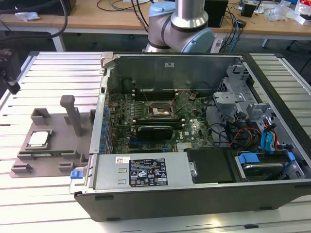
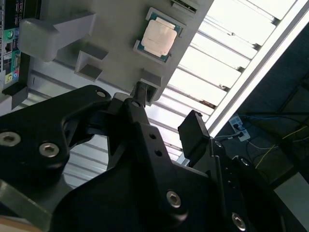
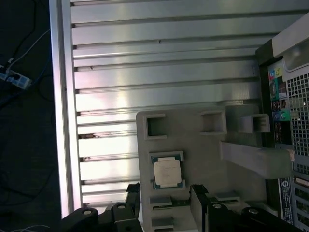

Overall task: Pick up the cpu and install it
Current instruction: 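Pick up the cpu and move it towards the insertion slot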

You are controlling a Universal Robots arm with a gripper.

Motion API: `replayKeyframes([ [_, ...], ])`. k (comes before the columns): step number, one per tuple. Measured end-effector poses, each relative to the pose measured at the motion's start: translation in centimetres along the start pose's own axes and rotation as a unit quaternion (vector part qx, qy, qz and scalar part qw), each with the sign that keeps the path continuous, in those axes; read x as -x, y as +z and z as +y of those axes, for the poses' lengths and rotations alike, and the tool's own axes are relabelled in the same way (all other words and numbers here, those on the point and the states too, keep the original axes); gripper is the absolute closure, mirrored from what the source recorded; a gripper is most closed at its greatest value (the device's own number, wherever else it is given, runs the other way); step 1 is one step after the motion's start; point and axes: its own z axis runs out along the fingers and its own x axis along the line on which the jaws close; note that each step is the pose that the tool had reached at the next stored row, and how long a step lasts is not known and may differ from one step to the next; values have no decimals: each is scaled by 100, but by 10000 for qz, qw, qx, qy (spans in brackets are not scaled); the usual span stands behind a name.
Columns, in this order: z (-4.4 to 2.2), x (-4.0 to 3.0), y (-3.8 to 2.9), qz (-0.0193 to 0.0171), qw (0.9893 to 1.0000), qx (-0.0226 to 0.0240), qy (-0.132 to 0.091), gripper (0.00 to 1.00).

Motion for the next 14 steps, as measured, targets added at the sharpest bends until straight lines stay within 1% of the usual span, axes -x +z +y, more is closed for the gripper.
replayKeyframes([
  [3,-1,0,15,0,10000,0,0,45],
  [6,-2,-1,46,0,10000,0,0,45],
  [14,-4,-2,88,0,10000,0,0,45],
])
